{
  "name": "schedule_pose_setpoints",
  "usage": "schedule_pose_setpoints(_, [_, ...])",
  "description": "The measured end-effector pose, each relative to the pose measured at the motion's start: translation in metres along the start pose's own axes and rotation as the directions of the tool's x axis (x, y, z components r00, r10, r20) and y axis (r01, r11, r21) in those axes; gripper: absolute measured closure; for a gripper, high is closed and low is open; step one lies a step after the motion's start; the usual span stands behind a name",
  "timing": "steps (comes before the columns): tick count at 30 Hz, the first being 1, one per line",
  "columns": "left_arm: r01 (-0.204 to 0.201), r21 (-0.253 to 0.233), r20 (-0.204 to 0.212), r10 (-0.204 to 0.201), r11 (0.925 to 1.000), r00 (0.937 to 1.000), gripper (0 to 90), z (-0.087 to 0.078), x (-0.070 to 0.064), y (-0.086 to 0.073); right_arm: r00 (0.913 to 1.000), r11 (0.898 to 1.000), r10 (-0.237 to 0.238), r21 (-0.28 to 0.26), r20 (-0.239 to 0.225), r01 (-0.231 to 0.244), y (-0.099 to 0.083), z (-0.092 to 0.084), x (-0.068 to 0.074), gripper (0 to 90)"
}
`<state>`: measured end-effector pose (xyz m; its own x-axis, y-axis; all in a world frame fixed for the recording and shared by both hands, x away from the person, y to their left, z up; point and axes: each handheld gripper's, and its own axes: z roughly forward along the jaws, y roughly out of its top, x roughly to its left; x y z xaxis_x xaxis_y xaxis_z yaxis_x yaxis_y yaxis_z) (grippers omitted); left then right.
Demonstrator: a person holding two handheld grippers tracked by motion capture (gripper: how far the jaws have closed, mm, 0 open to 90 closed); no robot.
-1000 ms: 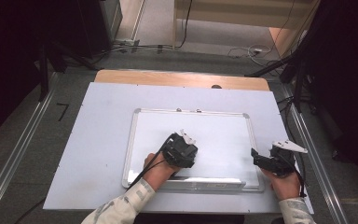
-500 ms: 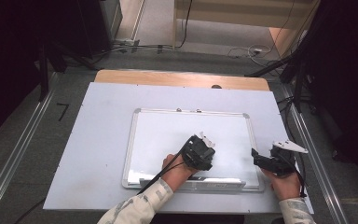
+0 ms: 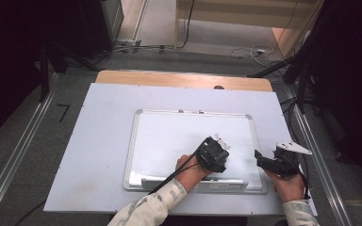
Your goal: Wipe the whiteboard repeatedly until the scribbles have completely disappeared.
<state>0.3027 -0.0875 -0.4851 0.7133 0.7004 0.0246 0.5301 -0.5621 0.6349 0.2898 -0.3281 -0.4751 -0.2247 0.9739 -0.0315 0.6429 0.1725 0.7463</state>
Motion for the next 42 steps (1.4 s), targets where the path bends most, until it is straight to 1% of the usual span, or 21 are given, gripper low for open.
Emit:
schedule_pose_setpoints(5, [0.001,-0.004,0.003,-0.001,1.0000,1.0000,40.9,0.003,-0.004,0.003,1.0000,1.000,-0.001,0.001,-0.001,0.001,0.000,0.000,0.001,14.7])
schedule_pose_setpoints(7, [-0.006,0.001,0.006,0.006,1.0000,1.0000,40.9,0.005,-0.006,0.006,1.0000,1.000,0.000,0.003,-0.001,0.000,0.000,0.000,0.001,14.7])
schedule_pose_setpoints(14, [-0.015,0.000,0.012,0.015,0.9999,0.9998,40.9,0.011,-0.012,0.015,1.0000,1.000,0.002,0.002,-0.001,-0.002,0.000,0.000,-0.001,14.7])
schedule_pose_setpoints(21, [-0.035,0.001,0.030,0.035,0.9994,0.9989,40.9,0.010,-0.009,0.014,1.0000,1.000,0.002,0.000,-0.002,-0.002,-0.001,0.000,-0.001,14.7])
schedule_pose_setpoints(24, [-0.030,0.001,0.028,0.030,0.9996,0.9992,40.9,0.006,-0.003,0.008,1.0000,1.000,0.002,0.000,-0.003,-0.002,-0.001,-0.001,-0.003,14.7])
schedule_pose_setpoints(25, [-0.025,0.002,0.022,0.025,0.9997,0.9995,40.8,0.001,0.003,0.002,1.0000,1.000,0.003,0.000,-0.001,-0.003,-0.001,-0.001,-0.003,14.7])
schedule_pose_setpoints(26, [-0.025,0.002,0.022,0.025,0.9997,0.9995,40.9,0.001,0.003,0.002,1.0000,1.000,0.007,0.000,-0.001,-0.007,-0.001,-0.001,-0.003,14.7])
schedule_pose_setpoints(27, [-0.021,0.003,0.017,0.021,0.9998,0.9996,40.9,-0.001,0.007,-0.001,1.0000,1.000,0.008,-0.001,0.001,-0.008,-0.001,-0.001,-0.003,14.7])
schedule_pose_setpoints(28, [-0.012,0.003,0.009,0.012,0.9999,0.9999,40.8,-0.006,0.014,-0.008,1.0000,1.000,0.007,0.001,0.001,-0.007,-0.001,-0.002,-0.002,14.7])
schedule_pose_setpoints(29, [-0.012,0.003,0.009,0.012,0.9999,0.9999,40.8,-0.006,0.014,-0.008,1.0000,1.000,0.007,0.001,0.001,-0.007,-0.001,-0.002,-0.002,14.7])
schedule_pose_setpoints(34, [0.017,0.005,-0.009,-0.017,0.9998,0.9998,40.8,-0.018,0.032,-0.023,1.0000,1.000,0.002,0.004,0.004,-0.002,-0.001,-0.001,-0.001,14.7])
schedule_pose_setpoints(35, [0.024,0.009,-0.016,-0.024,0.9997,0.9996,40.8,-0.022,0.039,-0.027,1.0000,1.000,0.002,0.003,0.004,-0.002,-0.001,-0.001,-0.001,14.7])
schedule_pose_setpoints(36, [0.024,0.009,-0.016,-0.024,0.9997,0.9996,40.8,-0.022,0.039,-0.027,1.0000,1.000,0.002,0.003,0.004,-0.002,-0.001,-0.001,-0.001,14.7])
schedule_pose_setpoints(37, [0.036,0.011,-0.028,-0.036,0.9993,0.9990,40.8,-0.026,0.048,-0.032,1.0000,1.000,0.001,0.004,0.004,-0.001,-0.001,0.000,-0.002,14.7])
schedule_pose_setpoints(38, [0.036,0.011,-0.028,-0.036,0.9993,0.9990,40.8,-0.026,0.048,-0.032,1.0000,1.000,0.002,0.004,0.005,-0.002,-0.001,0.000,-0.002,14.7])
schedule_pose_setpoints(42, [0.058,0.019,-0.043,-0.057,0.9981,0.9974,40.8,-0.032,0.062,-0.039,1.0000,1.000,0.003,0.002,0.005,-0.003,-0.001,-0.001,-0.002,14.7])
